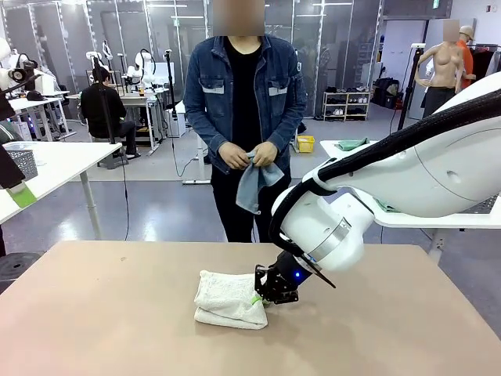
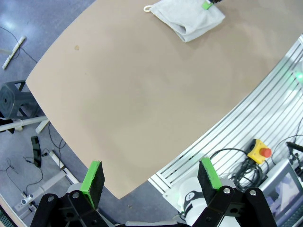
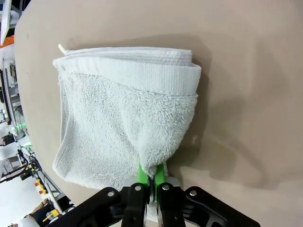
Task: Fold the towels and place them in the basket.
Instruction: Place the folded Towel with hook on the right side of the table.
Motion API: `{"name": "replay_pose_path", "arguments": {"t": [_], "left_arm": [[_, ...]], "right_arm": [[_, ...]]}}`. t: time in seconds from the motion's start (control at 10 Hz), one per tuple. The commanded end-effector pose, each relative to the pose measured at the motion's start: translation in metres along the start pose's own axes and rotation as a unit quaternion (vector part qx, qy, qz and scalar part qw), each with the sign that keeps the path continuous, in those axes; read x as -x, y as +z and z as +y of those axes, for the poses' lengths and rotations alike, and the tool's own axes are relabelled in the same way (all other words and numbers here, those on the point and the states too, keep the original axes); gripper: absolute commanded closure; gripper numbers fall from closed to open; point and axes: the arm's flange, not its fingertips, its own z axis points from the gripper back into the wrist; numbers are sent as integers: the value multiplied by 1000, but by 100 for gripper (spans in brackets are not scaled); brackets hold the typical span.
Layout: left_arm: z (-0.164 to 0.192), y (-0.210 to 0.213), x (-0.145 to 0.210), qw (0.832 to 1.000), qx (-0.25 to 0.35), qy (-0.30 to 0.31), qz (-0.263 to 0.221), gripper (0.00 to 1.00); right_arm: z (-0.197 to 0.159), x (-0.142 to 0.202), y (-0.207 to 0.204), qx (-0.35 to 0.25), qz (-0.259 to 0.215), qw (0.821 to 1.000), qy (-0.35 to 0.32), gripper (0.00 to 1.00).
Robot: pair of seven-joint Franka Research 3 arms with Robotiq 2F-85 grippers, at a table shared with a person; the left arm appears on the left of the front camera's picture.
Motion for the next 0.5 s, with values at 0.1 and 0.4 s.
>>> {"name": "replay_pose_path", "arguments": {"t": [0.1, 0.4], "left_arm": [[0, -1, 0, 1000, -1, -6, 0, 0], [0, -1, 0, 1000, -1, -6, 0, 0]], "right_arm": [[2, 5, 24, 29, -14, 998, 51, 94], [-31, -1, 76, 84, -52, 991, 91, 94]]}}
